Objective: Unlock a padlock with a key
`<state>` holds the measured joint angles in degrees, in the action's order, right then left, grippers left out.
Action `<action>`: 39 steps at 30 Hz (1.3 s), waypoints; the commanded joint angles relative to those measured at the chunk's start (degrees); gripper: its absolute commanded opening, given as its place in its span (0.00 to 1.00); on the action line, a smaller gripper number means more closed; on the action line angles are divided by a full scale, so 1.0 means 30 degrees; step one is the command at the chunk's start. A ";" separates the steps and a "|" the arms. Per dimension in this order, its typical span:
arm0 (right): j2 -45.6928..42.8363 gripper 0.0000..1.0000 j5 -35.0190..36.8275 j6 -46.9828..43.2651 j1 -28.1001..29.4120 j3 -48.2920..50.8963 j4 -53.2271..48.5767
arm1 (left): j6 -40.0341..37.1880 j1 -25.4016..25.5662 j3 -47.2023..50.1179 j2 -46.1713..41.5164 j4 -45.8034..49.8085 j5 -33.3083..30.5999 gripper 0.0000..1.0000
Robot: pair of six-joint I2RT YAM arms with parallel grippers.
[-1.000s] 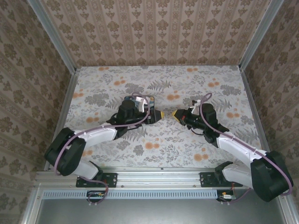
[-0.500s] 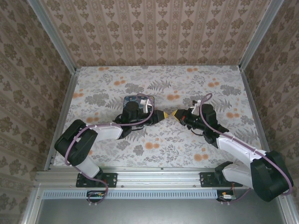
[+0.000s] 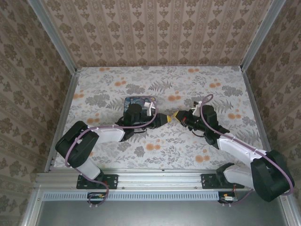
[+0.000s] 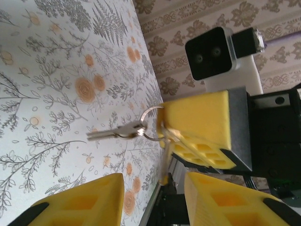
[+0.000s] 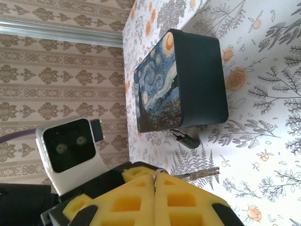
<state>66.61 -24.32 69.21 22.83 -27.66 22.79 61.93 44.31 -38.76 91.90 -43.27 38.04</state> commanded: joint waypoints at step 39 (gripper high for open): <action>-0.2556 0.36 -0.2955 -0.7063 -0.1171 -0.1577 -0.6243 | -0.8558 -0.1243 -0.1384 -0.3216 0.7260 0.6368 0.00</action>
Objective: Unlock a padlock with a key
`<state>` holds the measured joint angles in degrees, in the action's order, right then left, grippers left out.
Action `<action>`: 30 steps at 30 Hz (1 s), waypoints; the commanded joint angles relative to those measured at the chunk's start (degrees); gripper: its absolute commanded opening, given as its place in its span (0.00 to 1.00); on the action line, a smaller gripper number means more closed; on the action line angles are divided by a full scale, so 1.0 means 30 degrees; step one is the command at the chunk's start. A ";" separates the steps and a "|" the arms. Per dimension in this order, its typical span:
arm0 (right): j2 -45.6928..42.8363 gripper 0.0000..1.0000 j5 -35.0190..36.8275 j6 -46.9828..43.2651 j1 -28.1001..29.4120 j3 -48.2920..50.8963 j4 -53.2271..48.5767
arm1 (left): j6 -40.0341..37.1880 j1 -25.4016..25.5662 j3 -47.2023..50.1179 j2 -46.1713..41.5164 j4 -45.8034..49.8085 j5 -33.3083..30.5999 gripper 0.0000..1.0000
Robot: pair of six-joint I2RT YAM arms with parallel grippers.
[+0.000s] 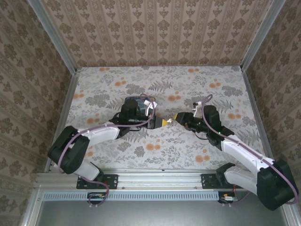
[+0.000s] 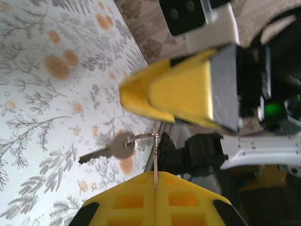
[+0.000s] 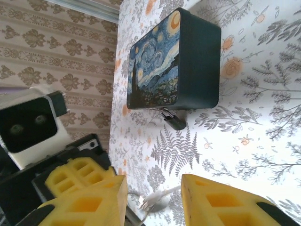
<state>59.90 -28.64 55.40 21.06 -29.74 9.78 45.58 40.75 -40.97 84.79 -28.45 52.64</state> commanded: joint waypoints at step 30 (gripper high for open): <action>0.2780 0.28 -1.1694 -0.9841 0.0012 -0.1515 0.1038 | -0.5819 -0.0231 -0.1137 -0.1638 0.5030 0.2695 0.00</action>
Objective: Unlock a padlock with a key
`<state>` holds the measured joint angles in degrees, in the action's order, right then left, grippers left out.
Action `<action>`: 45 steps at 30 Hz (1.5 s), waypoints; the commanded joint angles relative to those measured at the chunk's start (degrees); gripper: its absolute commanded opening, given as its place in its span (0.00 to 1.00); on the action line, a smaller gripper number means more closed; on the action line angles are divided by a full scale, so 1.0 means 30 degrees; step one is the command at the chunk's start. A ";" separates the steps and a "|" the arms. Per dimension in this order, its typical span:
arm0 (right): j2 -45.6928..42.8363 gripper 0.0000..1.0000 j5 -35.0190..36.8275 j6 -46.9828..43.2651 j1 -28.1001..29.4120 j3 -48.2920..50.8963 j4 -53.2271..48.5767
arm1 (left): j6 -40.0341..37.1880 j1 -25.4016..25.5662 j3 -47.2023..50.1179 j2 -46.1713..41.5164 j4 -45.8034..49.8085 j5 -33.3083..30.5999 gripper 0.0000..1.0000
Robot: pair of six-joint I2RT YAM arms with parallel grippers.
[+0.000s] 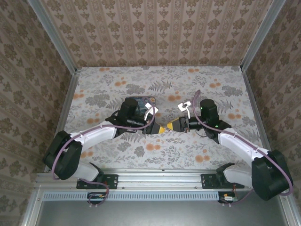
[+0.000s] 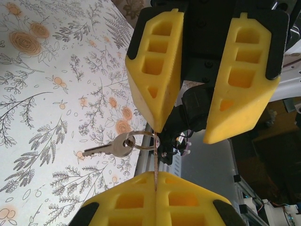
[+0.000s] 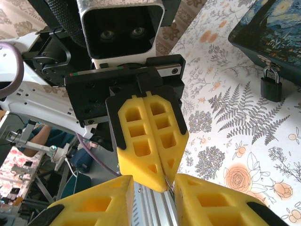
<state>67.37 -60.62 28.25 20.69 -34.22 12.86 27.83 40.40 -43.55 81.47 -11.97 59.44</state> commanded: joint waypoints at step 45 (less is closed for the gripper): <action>0.0055 0.23 -0.1459 -0.0921 0.0196 0.0742 0.0544 | 0.1356 -0.0650 0.0601 -0.1272 -0.2807 0.0356 0.00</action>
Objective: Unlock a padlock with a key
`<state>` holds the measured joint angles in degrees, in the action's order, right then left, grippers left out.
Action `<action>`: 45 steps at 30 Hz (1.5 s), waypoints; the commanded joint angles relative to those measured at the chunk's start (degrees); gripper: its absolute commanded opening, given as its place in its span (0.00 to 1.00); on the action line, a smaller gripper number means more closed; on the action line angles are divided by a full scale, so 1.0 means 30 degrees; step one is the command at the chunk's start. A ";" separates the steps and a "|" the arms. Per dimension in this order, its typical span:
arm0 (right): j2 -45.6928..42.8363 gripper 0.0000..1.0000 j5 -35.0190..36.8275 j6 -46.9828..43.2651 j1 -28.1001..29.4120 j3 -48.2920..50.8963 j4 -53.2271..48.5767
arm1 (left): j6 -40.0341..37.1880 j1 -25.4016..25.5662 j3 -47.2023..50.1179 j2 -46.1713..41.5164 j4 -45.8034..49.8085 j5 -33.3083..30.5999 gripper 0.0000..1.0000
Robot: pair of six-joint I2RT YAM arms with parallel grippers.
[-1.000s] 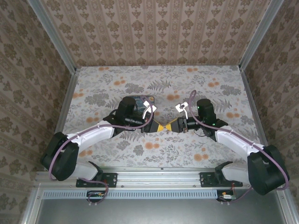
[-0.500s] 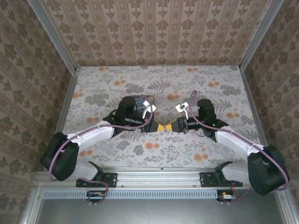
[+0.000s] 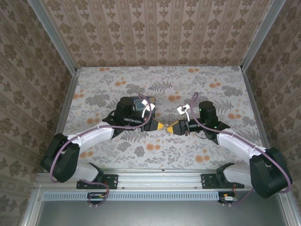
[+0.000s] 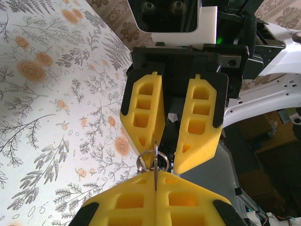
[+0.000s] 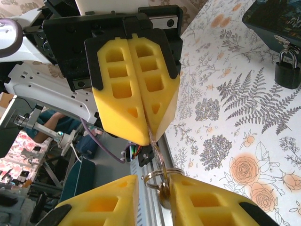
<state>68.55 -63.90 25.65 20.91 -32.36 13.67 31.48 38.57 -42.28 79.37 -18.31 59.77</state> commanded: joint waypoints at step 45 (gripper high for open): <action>-0.0879 0.21 0.0752 -0.0843 0.1034 -0.0266 -0.0111 | -0.0879 -0.0002 -0.0413 -0.1325 0.1207 0.0058 0.00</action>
<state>66.35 -59.20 23.97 23.79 -33.91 13.52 29.76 38.89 -42.09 76.73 -15.16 59.79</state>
